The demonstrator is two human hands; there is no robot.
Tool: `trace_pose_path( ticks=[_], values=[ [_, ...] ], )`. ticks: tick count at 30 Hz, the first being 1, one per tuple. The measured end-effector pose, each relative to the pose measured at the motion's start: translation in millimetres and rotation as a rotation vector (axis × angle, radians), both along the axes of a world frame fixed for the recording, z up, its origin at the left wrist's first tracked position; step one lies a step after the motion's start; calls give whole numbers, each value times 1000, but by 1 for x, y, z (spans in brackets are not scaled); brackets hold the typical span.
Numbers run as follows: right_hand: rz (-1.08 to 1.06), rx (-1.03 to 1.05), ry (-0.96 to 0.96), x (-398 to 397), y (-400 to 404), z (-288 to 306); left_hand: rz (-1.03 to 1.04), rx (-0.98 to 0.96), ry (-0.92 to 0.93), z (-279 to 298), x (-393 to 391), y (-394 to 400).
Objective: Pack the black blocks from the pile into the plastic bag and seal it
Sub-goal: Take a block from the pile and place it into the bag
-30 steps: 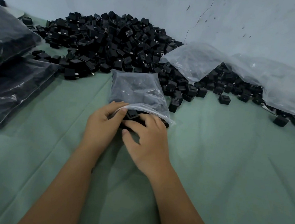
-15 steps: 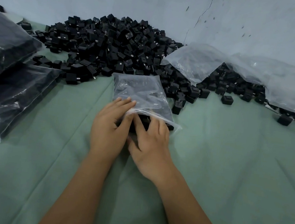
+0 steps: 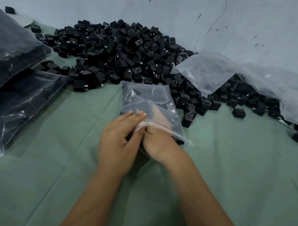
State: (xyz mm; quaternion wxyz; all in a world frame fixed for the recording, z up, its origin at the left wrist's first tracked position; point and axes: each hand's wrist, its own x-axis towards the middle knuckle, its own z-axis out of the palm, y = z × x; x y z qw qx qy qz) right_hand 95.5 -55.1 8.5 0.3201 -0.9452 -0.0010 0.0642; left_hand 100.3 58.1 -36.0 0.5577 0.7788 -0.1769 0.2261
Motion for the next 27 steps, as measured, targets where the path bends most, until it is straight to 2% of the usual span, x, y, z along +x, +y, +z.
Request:
trace_pose_path(
  ticks=[2, 5, 9, 11, 15, 19, 22, 24, 27],
  values=[
    [-39, -212, 108, 12, 4, 2, 6, -14, -5, -1, 0, 0],
    [-78, -319, 181, 31, 9, 2, 10, -30, -31, -1, -1, 0],
    [-61, -352, -22, 58, 16, -2, -14, -59, -42, -1, -1, 0],
    [-42, -472, -8, 63, 14, -7, -14, -60, -46, -1, -1, 0],
    [62, -492, 159, 55, 7, -15, -22, -69, -31, 0, -2, -1],
    [69, -633, 66, 49, 7, -9, -18, -63, -42, 0, -2, -1],
    [48, -526, -9, 57, 10, -3, -25, -93, -43, -2, -2, 0],
    [42, -545, -75, 62, 12, -1, -27, -118, -35, -1, -2, 0],
    [20, -489, 26, 60, 11, -5, -29, -130, -43, -1, -2, -1]
  ],
)
